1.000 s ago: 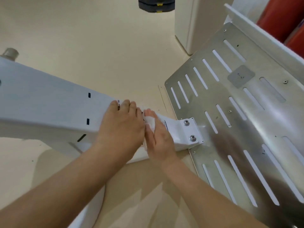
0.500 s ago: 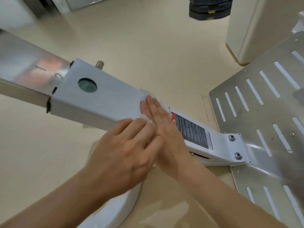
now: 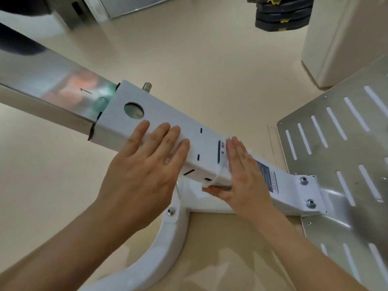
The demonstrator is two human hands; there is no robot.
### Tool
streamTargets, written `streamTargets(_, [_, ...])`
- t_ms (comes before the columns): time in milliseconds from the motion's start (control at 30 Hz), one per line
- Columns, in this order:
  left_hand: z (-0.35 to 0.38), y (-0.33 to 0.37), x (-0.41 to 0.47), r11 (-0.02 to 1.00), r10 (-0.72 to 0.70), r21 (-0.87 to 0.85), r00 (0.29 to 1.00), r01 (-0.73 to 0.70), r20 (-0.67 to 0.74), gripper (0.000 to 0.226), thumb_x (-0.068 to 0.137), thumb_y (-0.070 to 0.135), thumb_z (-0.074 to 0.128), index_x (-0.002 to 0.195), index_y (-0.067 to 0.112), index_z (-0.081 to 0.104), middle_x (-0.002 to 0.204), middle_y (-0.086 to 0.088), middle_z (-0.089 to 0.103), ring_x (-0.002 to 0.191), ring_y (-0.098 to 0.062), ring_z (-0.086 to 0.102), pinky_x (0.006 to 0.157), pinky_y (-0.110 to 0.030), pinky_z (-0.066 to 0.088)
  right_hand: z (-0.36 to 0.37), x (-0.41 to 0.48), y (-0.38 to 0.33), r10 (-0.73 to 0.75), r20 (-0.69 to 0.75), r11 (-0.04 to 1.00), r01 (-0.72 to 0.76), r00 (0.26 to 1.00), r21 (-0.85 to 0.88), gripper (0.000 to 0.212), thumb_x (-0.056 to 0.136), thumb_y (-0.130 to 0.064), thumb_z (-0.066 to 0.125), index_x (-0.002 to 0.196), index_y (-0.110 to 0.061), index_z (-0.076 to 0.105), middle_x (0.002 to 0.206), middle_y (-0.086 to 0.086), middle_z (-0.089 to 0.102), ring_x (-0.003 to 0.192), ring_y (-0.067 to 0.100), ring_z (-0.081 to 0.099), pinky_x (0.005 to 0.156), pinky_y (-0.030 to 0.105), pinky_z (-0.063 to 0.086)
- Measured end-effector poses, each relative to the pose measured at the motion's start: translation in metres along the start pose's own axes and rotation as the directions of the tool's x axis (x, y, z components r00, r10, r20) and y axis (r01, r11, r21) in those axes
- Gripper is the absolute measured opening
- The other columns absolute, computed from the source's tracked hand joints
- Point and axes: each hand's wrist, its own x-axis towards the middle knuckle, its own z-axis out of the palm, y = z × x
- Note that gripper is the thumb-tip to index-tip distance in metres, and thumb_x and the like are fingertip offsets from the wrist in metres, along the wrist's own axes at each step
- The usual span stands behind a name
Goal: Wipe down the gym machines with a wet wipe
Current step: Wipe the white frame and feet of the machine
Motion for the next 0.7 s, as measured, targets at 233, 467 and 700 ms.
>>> streamTargets(233, [0.036, 0.069, 0.033, 0.98, 0.172, -0.109, 0.984, -0.168, 0.034, 0.058, 0.085, 0.017, 0.025, 0.126, -0.006, 0.057, 0.131, -0.031, 0.053, 0.123, -0.046, 0.05, 0.11, -0.055, 0.022, -0.01, -0.045, 0.079, 0.216, 0.179, 0.973, -0.228, 0.96, 0.045, 0.117, 0.071, -0.067, 0.066, 0.153, -0.026, -0.007, 0.162, -0.011, -0.007, 0.148, 0.005, -0.006, 0.118, 0.052, 0.014])
streamTargets(467, [0.054, 0.135, 0.027, 0.877, 0.375, -0.299, 0.925, -0.376, -0.063, 0.039, 0.084, 0.011, 0.035, 0.108, 0.006, 0.066, 0.111, -0.018, 0.064, 0.105, -0.035, 0.059, 0.102, -0.05, 0.042, -0.019, -0.054, 0.077, 0.262, 0.255, 0.95, -0.296, 0.931, 0.102, 0.099, 0.075, -0.057, 0.045, 0.153, -0.024, -0.006, 0.161, -0.01, -0.01, 0.148, 0.007, -0.009, 0.12, 0.047, 0.008])
streamTargets(700, [0.042, 0.089, 0.007, 0.812, 0.289, -0.498, 0.951, -0.303, -0.106, 0.026, 0.078, 0.002, 0.048, 0.096, 0.012, 0.065, 0.102, -0.006, 0.064, 0.082, -0.026, 0.057, 0.064, -0.038, 0.048, -0.024, -0.017, 0.013, -0.125, 0.219, 0.992, 0.119, 0.968, 0.041, 0.071, 0.092, -0.028, 0.028, 0.153, -0.021, -0.008, 0.161, -0.01, -0.013, 0.147, 0.007, -0.014, 0.122, 0.04, 0.0])
